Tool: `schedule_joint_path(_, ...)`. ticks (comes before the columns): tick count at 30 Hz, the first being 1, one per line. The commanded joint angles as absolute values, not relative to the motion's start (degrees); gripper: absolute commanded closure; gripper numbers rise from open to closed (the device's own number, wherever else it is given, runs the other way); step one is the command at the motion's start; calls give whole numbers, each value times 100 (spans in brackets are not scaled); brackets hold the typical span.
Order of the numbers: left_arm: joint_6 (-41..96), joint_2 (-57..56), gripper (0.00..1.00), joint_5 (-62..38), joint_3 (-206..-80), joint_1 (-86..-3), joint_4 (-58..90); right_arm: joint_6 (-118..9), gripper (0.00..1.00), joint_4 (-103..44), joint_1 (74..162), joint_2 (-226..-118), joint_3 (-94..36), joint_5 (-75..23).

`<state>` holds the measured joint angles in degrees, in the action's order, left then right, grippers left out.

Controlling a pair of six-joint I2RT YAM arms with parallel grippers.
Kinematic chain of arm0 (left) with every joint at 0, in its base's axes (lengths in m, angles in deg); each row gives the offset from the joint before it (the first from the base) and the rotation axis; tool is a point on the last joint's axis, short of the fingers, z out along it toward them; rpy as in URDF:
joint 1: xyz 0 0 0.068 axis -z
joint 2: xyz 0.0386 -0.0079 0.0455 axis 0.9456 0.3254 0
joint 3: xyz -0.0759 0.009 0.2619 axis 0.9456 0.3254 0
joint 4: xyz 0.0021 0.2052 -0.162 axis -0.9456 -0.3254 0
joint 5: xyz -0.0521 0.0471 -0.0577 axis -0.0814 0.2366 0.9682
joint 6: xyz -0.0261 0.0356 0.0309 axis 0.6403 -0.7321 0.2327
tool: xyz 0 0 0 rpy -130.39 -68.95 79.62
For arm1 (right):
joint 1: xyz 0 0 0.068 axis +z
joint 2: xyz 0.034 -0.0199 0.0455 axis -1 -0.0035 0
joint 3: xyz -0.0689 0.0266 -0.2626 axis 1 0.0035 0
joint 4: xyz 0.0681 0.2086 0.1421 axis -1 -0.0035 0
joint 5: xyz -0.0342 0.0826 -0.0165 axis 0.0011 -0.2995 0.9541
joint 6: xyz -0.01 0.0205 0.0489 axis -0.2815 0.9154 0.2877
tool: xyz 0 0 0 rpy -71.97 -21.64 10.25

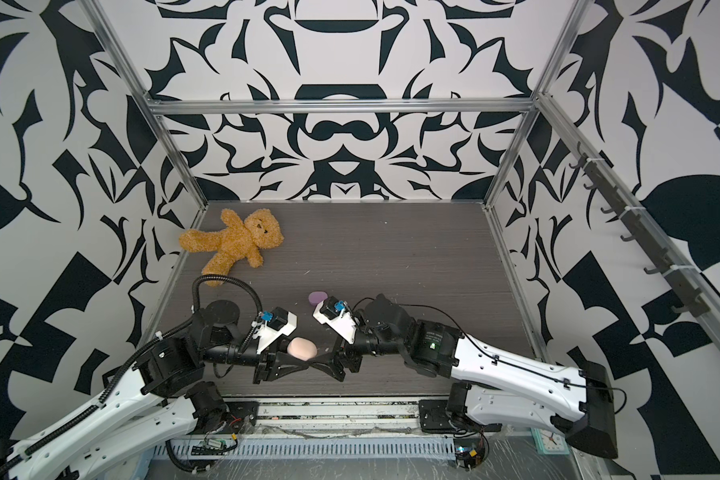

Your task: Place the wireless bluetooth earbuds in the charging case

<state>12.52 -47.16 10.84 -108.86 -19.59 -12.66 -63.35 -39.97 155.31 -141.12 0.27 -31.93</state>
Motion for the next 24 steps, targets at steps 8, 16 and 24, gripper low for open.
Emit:
schedule_joint_path(8,1197,-4755,100,1435,-10743,-1970,-1096,-6446,6,-3950,15554,-14003,-138,-2432)
schedule_joint_path(16,1180,-4745,100,1503,-10741,-1972,-1087,-6452,7,-3911,15559,-13945,-118,-2161)
schedule_joint_path(24,1186,-4756,100,1570,-10726,-1975,-1081,-6471,7,-3938,15561,-13970,-142,-2109)
